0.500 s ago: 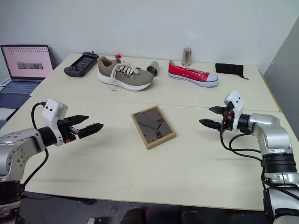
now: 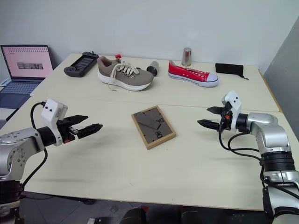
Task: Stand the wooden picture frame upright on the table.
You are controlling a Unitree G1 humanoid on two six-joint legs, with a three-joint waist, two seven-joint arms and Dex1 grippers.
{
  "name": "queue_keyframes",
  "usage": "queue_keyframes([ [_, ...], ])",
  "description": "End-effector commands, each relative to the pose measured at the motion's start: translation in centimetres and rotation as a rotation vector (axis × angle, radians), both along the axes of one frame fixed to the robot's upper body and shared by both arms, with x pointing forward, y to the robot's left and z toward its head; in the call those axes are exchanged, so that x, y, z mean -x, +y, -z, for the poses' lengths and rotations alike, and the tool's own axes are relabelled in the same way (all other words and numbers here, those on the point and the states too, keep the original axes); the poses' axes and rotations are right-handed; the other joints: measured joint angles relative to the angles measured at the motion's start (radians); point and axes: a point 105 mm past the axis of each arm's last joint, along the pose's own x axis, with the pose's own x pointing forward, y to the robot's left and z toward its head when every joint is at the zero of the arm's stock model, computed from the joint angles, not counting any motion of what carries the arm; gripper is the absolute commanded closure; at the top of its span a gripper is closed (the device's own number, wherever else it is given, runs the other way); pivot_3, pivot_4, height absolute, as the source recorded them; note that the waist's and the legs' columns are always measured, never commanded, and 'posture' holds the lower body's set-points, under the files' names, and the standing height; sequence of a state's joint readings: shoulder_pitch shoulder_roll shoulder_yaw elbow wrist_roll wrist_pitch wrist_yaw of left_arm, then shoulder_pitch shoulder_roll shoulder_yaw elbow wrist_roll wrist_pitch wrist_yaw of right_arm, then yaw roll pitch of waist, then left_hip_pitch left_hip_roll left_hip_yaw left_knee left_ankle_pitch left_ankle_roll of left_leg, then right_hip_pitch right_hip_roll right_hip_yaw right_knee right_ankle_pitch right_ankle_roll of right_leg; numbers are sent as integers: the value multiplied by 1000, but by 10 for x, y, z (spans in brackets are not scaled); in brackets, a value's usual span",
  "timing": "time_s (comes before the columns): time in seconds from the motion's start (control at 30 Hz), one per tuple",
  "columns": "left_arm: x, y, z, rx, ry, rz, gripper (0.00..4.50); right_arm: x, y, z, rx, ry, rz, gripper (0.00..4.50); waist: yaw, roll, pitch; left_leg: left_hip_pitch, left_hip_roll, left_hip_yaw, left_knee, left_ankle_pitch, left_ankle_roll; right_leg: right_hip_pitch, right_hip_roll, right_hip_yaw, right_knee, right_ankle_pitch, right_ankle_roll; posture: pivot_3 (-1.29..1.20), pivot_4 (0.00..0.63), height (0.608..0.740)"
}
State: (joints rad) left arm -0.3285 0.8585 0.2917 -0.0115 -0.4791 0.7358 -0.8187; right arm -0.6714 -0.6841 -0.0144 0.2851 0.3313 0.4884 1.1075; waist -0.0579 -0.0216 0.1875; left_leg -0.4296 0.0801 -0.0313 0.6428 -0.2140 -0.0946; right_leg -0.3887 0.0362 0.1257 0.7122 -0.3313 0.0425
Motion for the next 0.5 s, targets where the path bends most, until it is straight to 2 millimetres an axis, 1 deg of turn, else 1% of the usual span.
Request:
queue_keyframes([
  [0.03, 0, 2, -11, -29, -24, 9, 0, 1, 7, -13, 27, -50, -59, 33, 0, 0, 0, 0, 0, 0, 0, 0, 0, 0, 0, 0, 0, 0, 0, 0, 150, 740],
  [0.2, 0, 0, -9, -22, -13, 19, 0, 0, 16, -9, 39, -32, -114, 33, 0, 0, 0, 0, 0, 0, 0, 0, 0, 0, 0, 0, 0, 0, 0, 0, 150, 740],
  [0.3, 2, -6, -5, -36, 4, 56, 0, -1, 25, -4, 55, -24, -159, 33, -1, 0, 0, 0, 0, 0, 0, 0, 0, 0, 0, 0, 0, 0, 0, 0, 150, 740],
  [0.47, 4, -11, -6, -23, 10, 85, 0, -9, 38, -2, 60, -32, -192, 33, -2, 0, 0, 0, 0, 0, 0, 0, 0, 0, 0, 0, 1, 0, 0, 0, 150, 740],
  [0.5, 4, -12, -5, -21, 9, 90, 179, -10, 38, -1, 63, -34, -194, 7, -1, 0, 0, 0, 0, 0, 0, 0, 0, 0, 0, 0, 1, 0, 0, 0, 150, 740],
])
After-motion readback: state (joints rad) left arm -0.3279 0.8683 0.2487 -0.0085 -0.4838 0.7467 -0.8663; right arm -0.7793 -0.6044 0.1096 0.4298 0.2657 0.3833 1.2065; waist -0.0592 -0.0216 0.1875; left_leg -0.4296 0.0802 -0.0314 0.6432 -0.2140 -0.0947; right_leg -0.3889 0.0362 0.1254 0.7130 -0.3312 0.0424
